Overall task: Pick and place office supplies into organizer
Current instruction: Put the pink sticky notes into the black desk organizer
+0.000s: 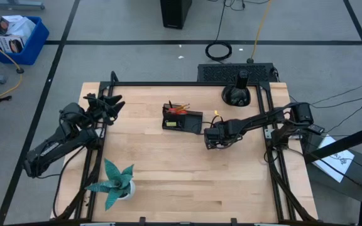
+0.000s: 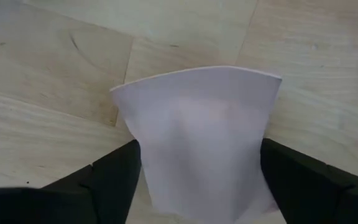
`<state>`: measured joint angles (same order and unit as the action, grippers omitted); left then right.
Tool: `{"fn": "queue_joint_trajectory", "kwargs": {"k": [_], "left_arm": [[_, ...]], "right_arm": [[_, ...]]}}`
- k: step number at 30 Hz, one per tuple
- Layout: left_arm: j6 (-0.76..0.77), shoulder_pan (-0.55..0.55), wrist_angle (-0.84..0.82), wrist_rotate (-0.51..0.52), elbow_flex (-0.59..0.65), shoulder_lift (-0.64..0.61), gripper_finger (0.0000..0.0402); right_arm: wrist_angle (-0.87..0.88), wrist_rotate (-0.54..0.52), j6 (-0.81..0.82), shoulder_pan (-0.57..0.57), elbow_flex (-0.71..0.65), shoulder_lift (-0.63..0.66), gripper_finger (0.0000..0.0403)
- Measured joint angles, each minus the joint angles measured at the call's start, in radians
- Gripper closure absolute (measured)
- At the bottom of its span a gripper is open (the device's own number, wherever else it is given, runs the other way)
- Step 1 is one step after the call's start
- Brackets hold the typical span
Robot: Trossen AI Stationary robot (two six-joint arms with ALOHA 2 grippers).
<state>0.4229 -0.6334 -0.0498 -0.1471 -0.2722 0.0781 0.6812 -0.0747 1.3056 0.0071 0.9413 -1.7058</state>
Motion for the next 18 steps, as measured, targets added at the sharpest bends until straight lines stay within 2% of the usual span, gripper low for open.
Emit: {"fn": "queue_joint_trajectory", "kwargs": {"k": [6,18], "left_arm": [[0.000,0.000,0.000,0.000,0.000,0.000,0.0146],[0.000,0.000,0.000,0.000,0.000,0.000,0.0146]], "right_arm": [[-0.016,-0.004,0.025,0.000,-0.002,0.014,0.0114],[-0.090,-0.027,0.055,0.000,-0.004,0.071,0.0115]]}}
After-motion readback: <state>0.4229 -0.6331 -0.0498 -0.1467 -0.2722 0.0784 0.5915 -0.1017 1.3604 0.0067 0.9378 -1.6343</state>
